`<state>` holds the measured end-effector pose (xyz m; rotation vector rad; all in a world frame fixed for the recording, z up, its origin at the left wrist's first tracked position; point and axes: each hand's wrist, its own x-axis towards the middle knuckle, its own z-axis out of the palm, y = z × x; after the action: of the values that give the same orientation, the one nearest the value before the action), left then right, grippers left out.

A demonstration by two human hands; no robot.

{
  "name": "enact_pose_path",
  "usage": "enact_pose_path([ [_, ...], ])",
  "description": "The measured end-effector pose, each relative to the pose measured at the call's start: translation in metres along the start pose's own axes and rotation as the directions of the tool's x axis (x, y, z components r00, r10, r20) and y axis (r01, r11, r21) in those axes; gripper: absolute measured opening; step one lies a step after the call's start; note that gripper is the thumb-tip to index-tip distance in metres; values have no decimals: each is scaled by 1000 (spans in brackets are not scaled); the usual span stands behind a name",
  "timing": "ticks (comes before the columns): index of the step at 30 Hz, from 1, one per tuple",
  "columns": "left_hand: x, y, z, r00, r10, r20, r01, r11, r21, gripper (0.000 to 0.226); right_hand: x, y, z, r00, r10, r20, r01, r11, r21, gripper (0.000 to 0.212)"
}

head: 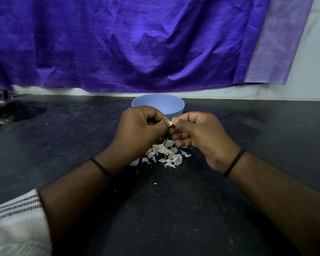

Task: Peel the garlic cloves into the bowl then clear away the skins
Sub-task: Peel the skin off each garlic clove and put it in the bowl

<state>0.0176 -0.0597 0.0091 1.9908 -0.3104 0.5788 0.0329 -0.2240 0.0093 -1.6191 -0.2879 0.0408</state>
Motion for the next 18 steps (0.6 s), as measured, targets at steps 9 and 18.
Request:
enact_pose_path([
  [9,2,-3,0,999,-40,21,40,999,-32,12,0,-2,-4,997,-27,73,31,998,-50,10],
  [18,2,-6,0,999,-16,33,15,999,29,11,1,-5,-5,982,-12,188,33,994,-109,11],
])
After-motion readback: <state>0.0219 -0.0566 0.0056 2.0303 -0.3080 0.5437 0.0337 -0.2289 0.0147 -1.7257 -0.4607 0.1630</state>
